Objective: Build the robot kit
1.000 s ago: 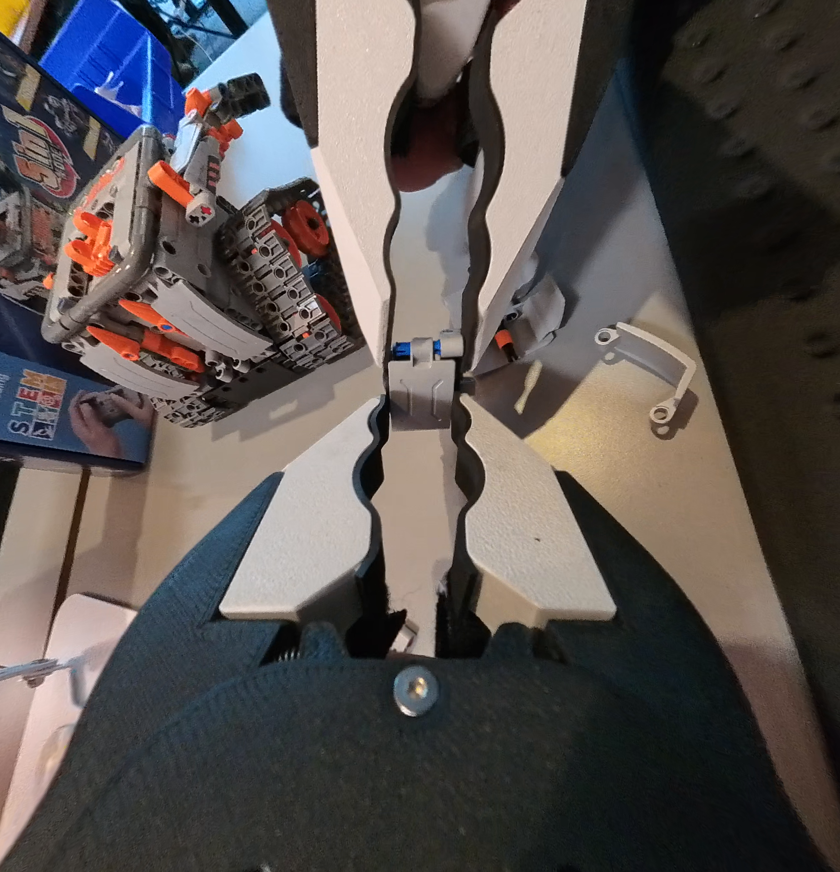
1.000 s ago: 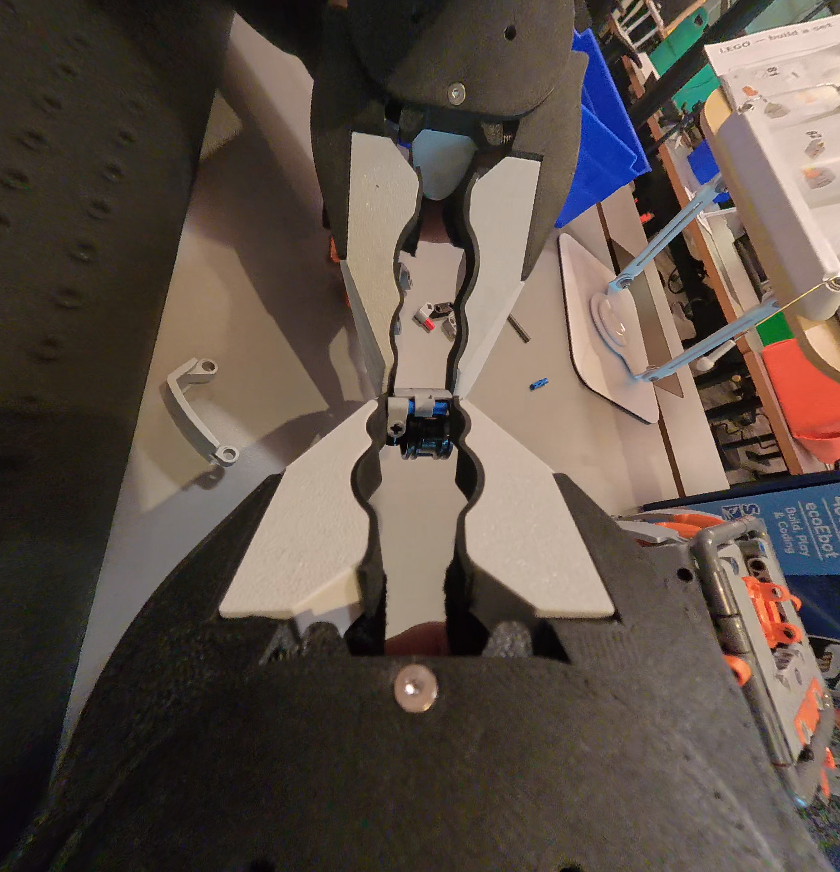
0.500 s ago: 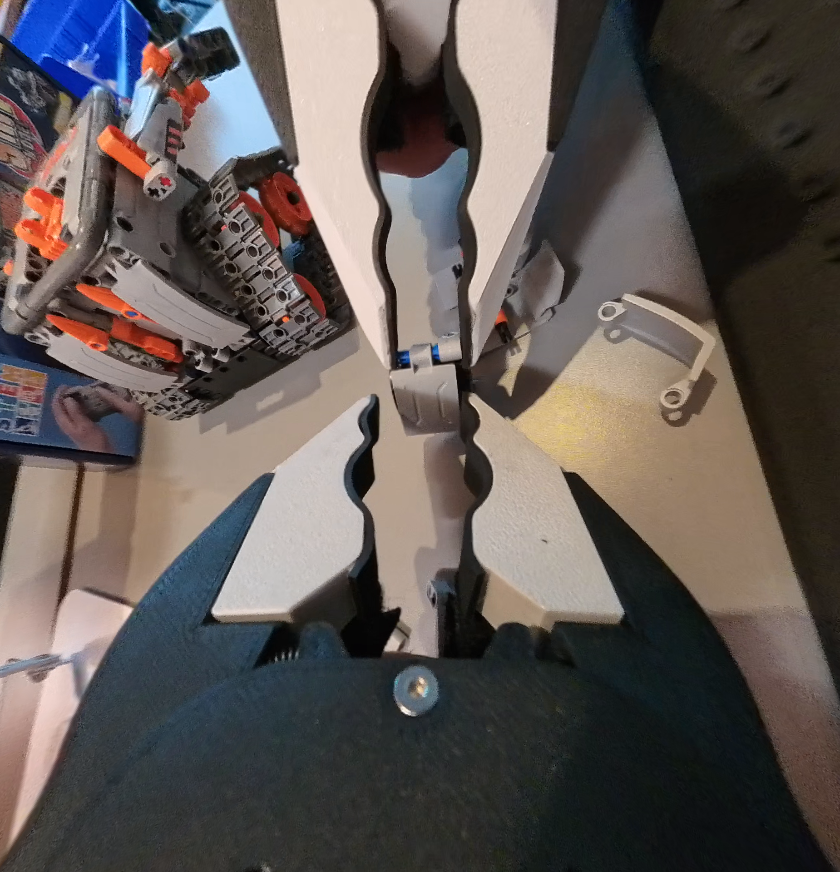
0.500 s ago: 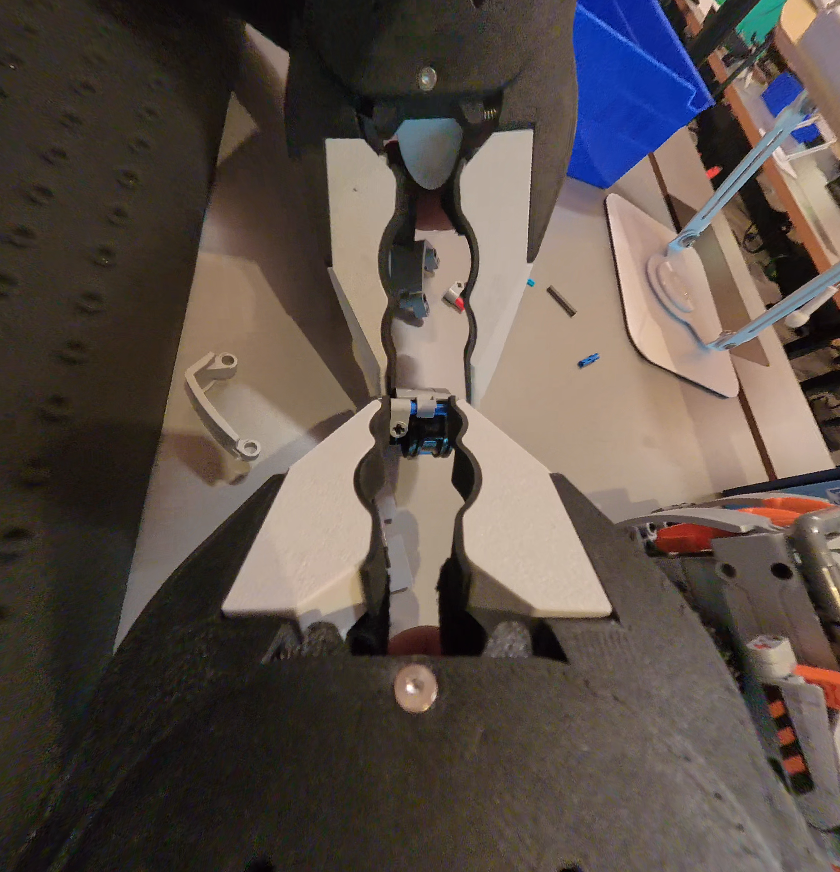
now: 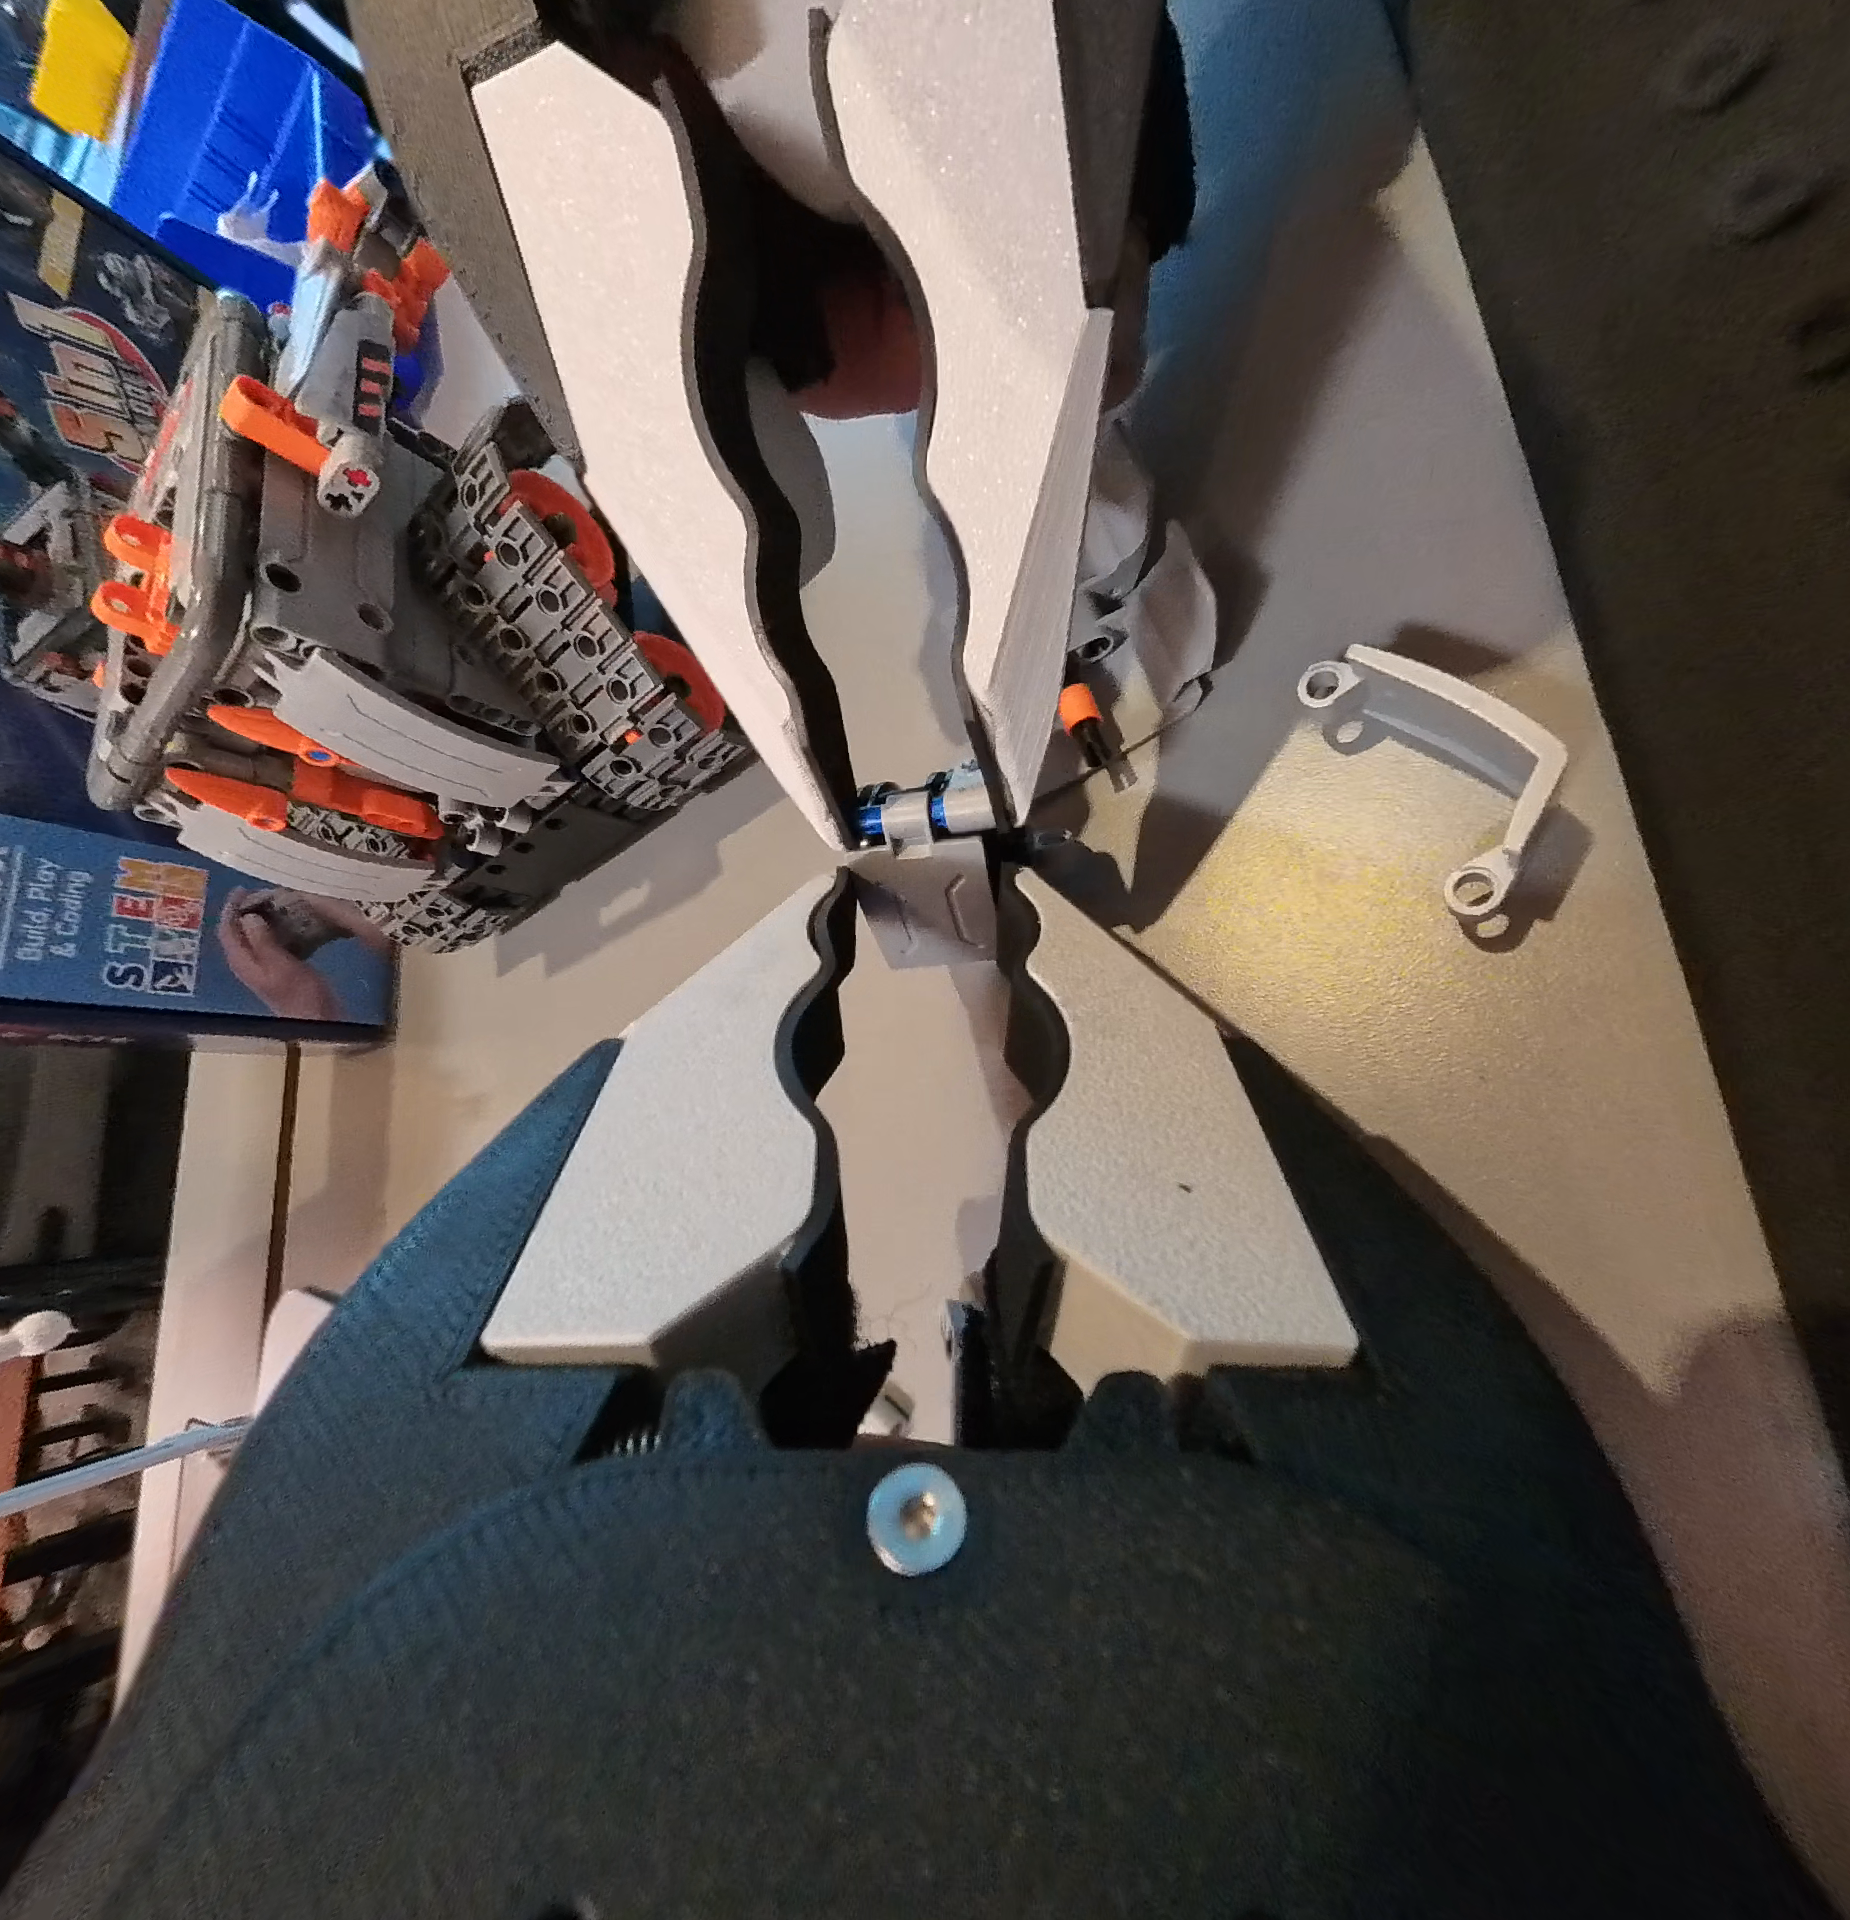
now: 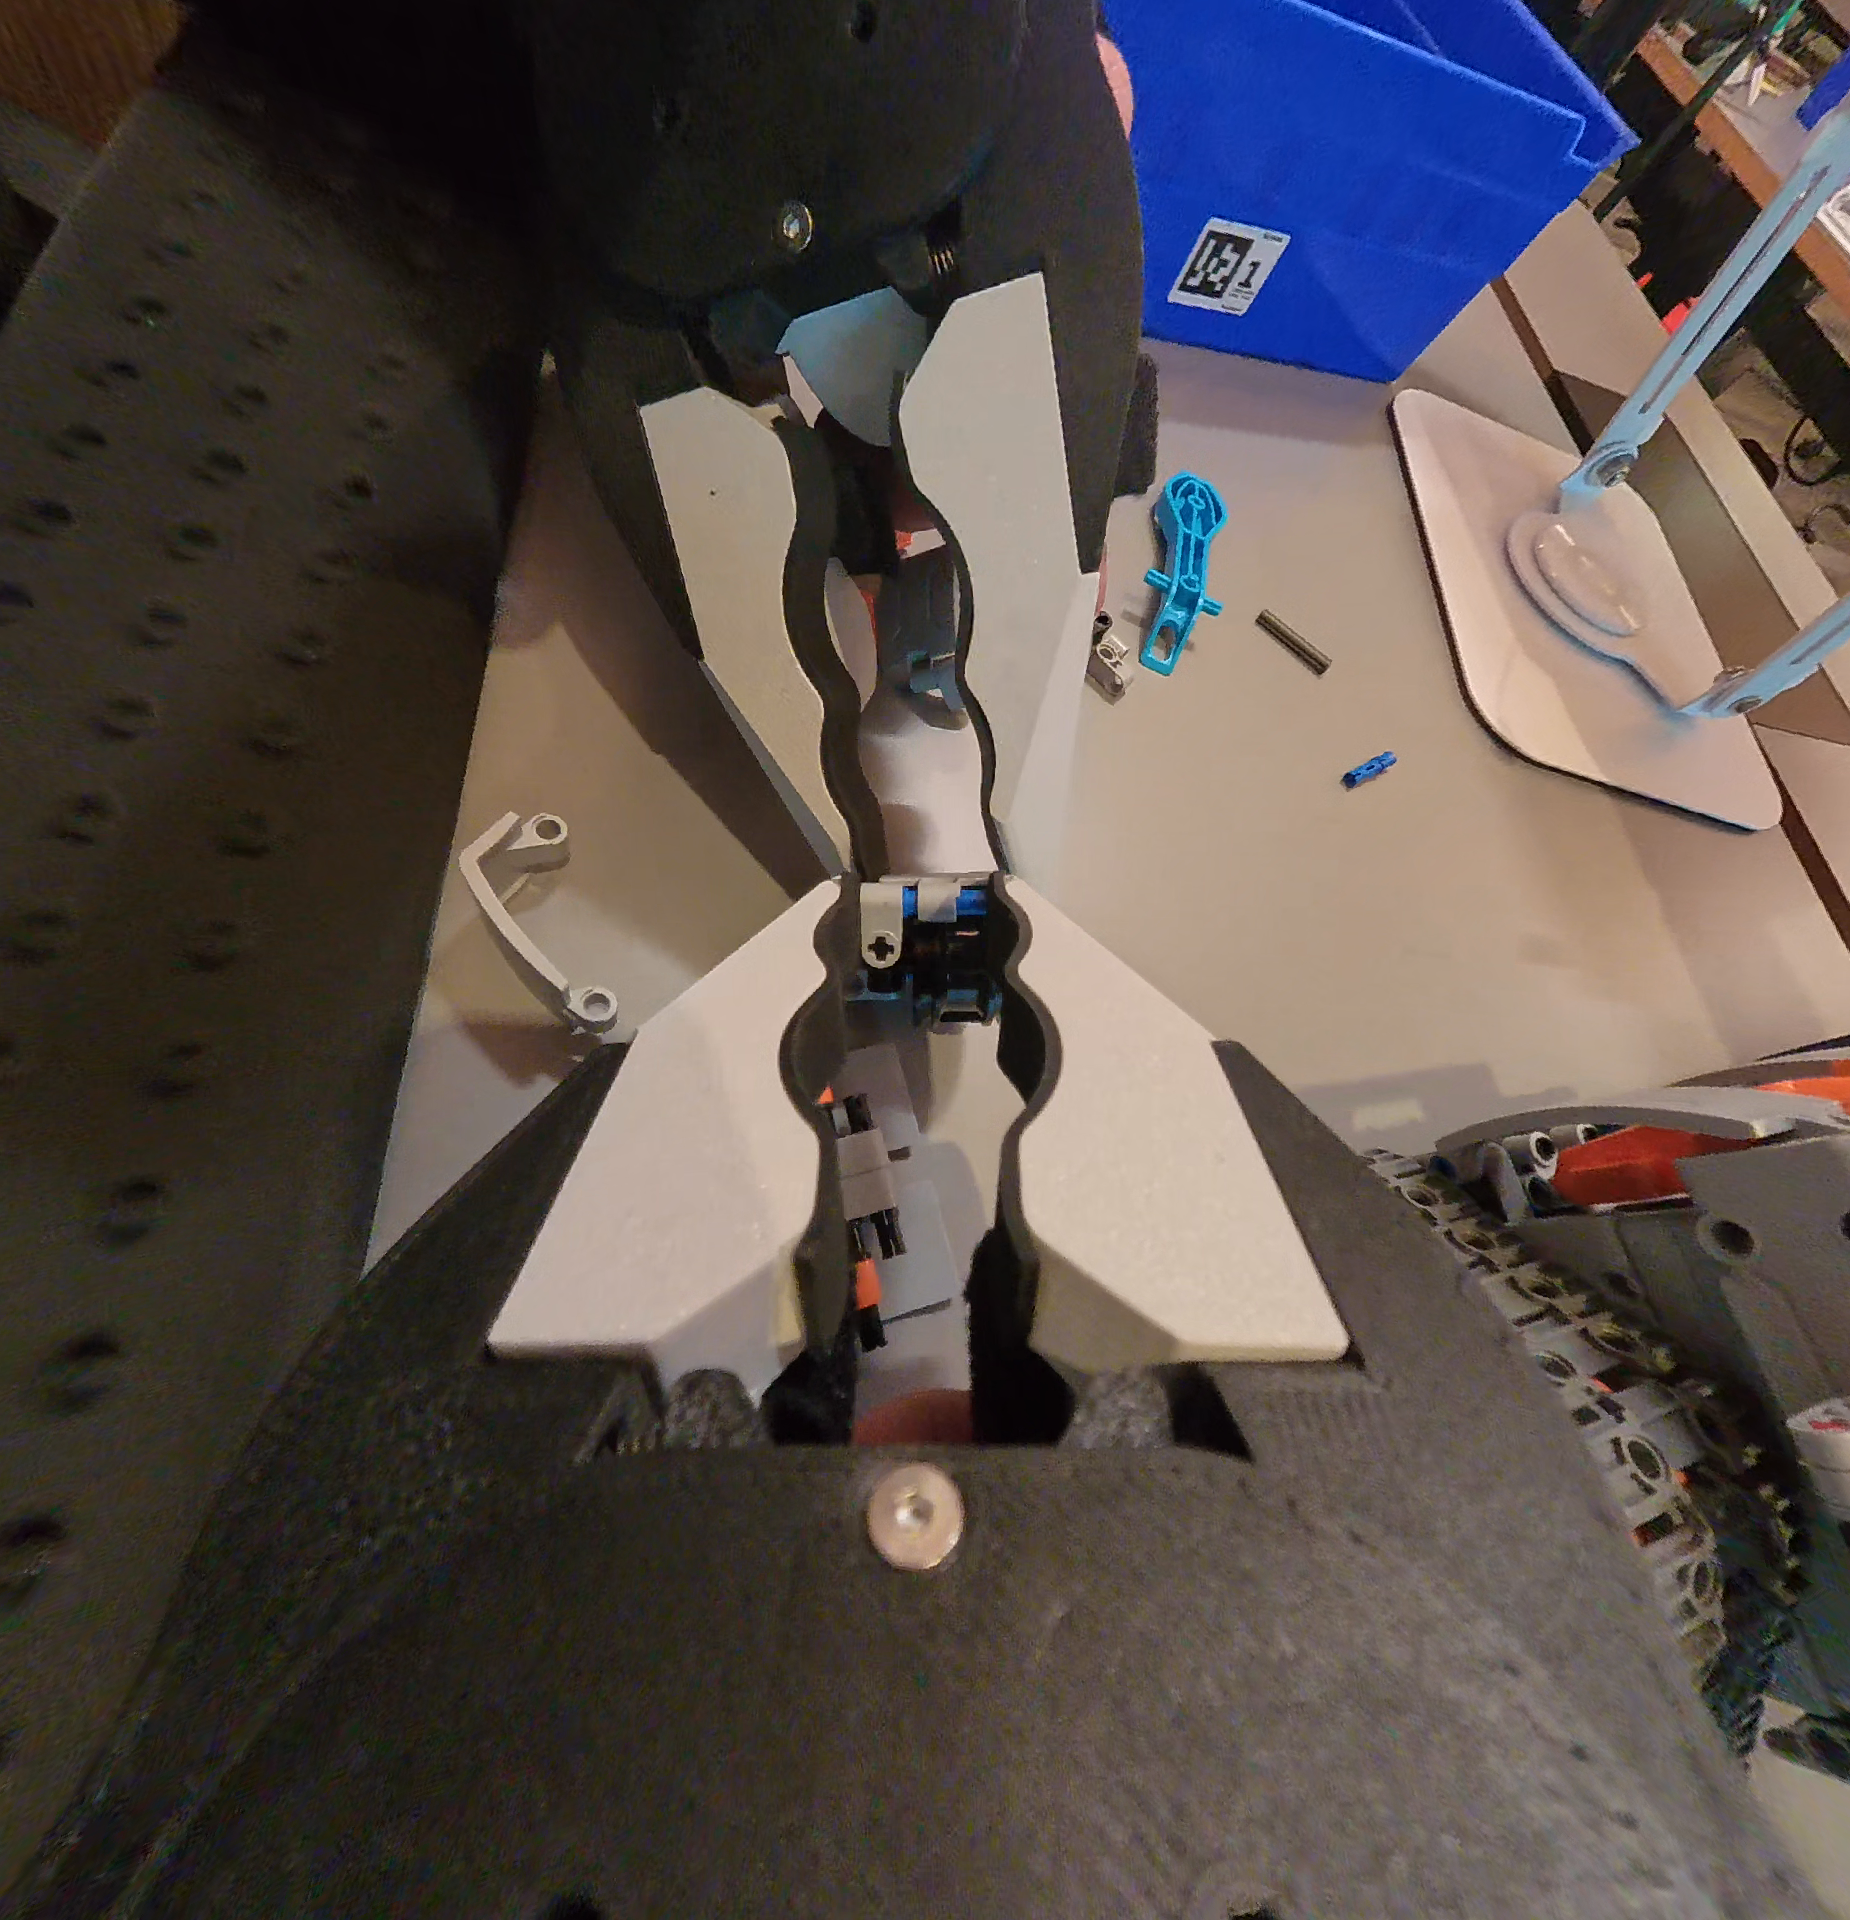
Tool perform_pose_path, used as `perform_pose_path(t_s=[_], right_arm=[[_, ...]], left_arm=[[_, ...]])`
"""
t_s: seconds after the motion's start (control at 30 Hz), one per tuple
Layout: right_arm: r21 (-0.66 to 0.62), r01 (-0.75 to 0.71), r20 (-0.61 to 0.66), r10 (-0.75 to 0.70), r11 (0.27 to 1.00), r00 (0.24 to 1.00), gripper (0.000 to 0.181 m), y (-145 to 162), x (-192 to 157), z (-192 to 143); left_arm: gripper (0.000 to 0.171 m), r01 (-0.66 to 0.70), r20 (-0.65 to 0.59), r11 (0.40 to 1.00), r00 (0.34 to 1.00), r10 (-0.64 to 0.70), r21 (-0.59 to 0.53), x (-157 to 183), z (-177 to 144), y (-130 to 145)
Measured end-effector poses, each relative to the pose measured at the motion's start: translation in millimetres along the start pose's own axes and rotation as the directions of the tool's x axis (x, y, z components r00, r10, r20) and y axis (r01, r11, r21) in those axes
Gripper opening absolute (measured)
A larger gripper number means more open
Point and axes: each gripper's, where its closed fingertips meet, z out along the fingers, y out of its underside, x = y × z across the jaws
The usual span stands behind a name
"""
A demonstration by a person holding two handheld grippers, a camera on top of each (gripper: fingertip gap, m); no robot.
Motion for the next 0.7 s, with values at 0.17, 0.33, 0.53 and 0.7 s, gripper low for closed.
perform_pose_path(t_s=[0.17,0.33,0.53,0.7], right_arm=[[0.001,0.002,-0.006,-0.002,1.000,1.000,0.024,1.0,1.1,0.0],[-0.008,0.012,-0.009,-0.012,1.000,1.000,0.022,3.0,1.7,-0.6],[-0.008,0.007,0.001,-0.007,1.000,1.000,0.021,5.1,2.2,-1.9],[-0.010,0.007,0.012,-0.007,1.000,1.000,0.021,6.8,2.2,-3.4]], left_arm=[[0.024,0.007,0.008,1.000,1.000,-0.007,0.002,-2.0,-0.5,0.9],[0.024,0.005,0.006,1.000,1.000,-0.005,0.009,-1.3,-0.1,0.4],[0.024,0.009,0.019,1.000,1.000,-0.009,0.021,-2.2,0.7,-0.7],[0.023,0.051,0.012,0.998,0.999,-0.051,0.042,-2.6,2.0,-2.3]])
